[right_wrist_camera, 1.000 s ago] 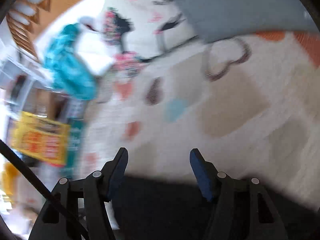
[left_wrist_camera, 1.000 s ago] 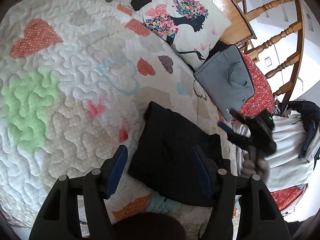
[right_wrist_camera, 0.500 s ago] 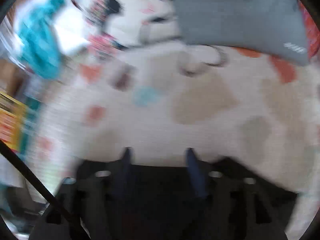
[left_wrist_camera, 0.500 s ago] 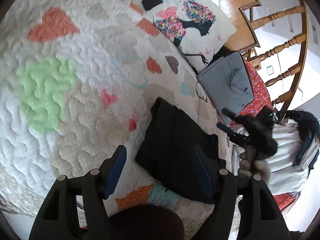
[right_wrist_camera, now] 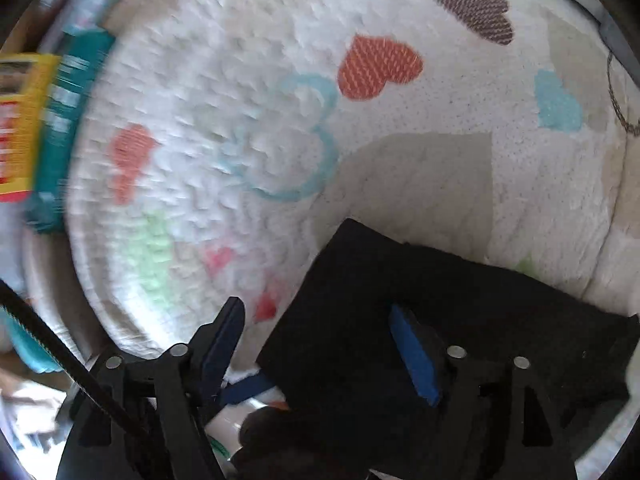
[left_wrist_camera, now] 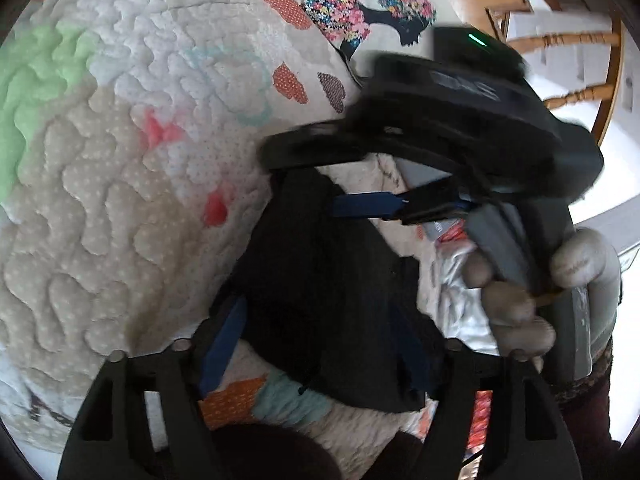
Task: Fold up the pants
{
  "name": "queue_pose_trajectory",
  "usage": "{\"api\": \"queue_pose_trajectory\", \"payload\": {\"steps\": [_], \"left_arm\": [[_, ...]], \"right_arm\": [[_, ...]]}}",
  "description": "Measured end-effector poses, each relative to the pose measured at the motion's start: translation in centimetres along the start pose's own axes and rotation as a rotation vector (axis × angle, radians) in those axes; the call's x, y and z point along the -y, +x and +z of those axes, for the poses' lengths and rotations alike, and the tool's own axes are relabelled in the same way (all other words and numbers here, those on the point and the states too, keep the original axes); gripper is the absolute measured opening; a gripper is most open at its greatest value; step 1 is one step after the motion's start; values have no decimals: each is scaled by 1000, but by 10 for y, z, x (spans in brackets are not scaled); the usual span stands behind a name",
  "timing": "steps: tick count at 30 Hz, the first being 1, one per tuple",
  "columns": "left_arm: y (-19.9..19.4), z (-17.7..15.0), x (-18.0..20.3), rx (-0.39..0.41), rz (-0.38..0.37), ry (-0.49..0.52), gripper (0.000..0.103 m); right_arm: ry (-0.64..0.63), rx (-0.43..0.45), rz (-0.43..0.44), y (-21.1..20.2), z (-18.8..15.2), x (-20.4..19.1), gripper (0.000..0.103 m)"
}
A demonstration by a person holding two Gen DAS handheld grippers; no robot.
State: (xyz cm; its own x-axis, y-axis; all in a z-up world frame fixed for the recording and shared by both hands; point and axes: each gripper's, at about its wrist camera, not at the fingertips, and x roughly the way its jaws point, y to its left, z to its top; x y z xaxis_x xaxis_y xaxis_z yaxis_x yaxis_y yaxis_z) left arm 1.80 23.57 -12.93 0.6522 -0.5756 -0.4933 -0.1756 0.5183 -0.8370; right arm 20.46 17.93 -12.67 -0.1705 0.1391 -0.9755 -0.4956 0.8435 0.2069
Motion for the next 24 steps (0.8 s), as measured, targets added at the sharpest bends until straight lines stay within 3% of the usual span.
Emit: {"api": "queue_pose_trajectory", "payload": {"steps": [4,7,9,10,12,13,15,19,20,24], "left_arm": [[1,-5,2,22,20,-20,77],[3,-8,4,28,22,-39,76],[6,-11,3,13,10,-35,28],[14,-13,-1,-46,-15,-62,10],[16,-19,-6,-56,-29,-102,9],[14,-21,-2,-56,-28,-92,9],[9,-25,10,-49,-35,-68,9],[4,-28,41,-40,-43,2,9],[4,-29,49,-44,-46,18,9],[11,-37,91,-59,-53,117,9]], "right_arm": [[-151,-149,-201,29,9,-36,101],[-285,-237,-340,49,5,-53,103],[-326,-226,-412,53,-1,-62,100],[-343,-200,-430,49,-6,-65,97],[-357,-152,-456,40,-17,-68,77],[-350,-128,-447,33,-22,-66,72],[-324,-81,-391,12,-33,-58,49],[-284,40,-307,-34,-63,-41,33],[-280,55,-293,-41,-70,-38,20],[-249,162,-227,-88,-110,-16,15]]}}
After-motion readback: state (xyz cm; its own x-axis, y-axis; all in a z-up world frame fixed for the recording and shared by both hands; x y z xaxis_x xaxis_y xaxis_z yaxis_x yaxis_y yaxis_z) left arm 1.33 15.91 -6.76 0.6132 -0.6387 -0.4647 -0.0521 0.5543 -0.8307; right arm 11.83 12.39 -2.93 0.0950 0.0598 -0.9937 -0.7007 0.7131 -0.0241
